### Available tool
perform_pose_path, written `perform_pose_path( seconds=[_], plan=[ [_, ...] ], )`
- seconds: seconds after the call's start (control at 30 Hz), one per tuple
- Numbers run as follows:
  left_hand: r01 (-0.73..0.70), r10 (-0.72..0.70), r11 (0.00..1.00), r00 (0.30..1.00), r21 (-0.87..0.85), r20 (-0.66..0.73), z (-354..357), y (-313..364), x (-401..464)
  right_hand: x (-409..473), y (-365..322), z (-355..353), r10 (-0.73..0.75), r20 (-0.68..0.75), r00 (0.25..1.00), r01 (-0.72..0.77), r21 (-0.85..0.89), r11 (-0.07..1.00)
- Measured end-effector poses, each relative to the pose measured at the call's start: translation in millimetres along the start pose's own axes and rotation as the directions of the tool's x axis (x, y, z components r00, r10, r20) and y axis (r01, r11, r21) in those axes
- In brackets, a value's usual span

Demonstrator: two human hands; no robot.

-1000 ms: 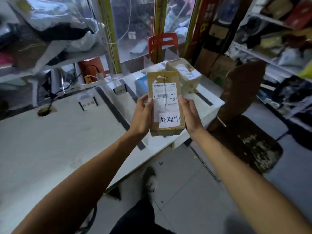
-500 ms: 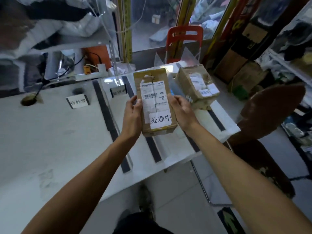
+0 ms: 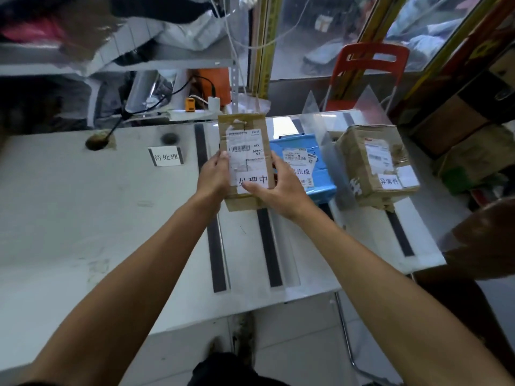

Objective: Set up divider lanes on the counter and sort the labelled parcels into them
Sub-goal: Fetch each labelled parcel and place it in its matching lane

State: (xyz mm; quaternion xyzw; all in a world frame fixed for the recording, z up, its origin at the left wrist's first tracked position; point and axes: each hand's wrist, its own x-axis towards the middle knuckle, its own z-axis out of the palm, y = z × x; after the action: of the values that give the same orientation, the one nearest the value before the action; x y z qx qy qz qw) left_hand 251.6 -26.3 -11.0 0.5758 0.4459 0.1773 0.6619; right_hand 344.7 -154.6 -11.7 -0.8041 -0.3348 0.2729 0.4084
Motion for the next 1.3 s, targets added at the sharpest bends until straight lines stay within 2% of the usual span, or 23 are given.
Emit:
perform_pose_path(
  seconds=[0.17,0.23,0.47,0.6,0.77,0.83,1.0,1.13,1.23,1.3],
  plan=[
    [0.153,-0.156,0.986,0.986,-0.065,-0.056,13.5,-1.6,14.1,16.5,20.8,2.0,-0.044,0.045,0.998,0.055,-0.268,0.962],
    [0.156,-0.158,0.987,0.985,-0.039,-0.065,15.6,-3.7,16.9,18.7,23.3,1.8,-0.086,0.054,0.995,0.098,-0.301,0.949],
    [0.110,-0.106,0.990,0.993,0.091,-0.053,19.9,-16.9,29.0,20.7,29.8,1.4,-0.089,0.057,0.994,0.105,-0.411,0.905],
    [0.156,-0.158,0.981,0.987,0.112,0.009,21.5,-20.6,32.9,27.8,35.7,3.9,-0.111,0.069,0.991,0.131,-0.520,0.844],
    [0.186,-0.213,0.963,0.969,0.197,0.126,22.7,-28.7,35.8,31.4,39.4,6.7,-0.113,0.167,0.979,0.196,-0.646,0.738],
    [0.181,-0.217,0.954,0.967,0.238,0.135,22.9,-31.1,37.9,33.3,40.5,10.8,-0.131,0.189,0.973,0.227,-0.695,0.682],
    [0.208,-0.247,0.944,0.960,0.255,0.129,21.1,-29.7,40.5,36.7,37.2,18.4,-0.126,0.190,0.974,0.226,-0.730,0.645],
    [0.173,-0.218,0.948,0.965,0.266,0.148,18.3,-25.7,32.7,34.0,30.8,20.1,-0.098,0.180,0.979,0.201,-0.747,0.634],
    [0.077,-0.135,0.946,0.977,0.316,0.167,10.6,-17.4,14.9,26.6,19.5,22.2,-0.082,0.147,0.986,0.165,-0.741,0.651],
    [0.019,-0.069,0.941,0.989,0.339,0.134,-0.2,-9.7,0.7,21.5,5.9,27.1,-0.118,0.097,0.988,0.151,-0.748,0.647]
  ],
)
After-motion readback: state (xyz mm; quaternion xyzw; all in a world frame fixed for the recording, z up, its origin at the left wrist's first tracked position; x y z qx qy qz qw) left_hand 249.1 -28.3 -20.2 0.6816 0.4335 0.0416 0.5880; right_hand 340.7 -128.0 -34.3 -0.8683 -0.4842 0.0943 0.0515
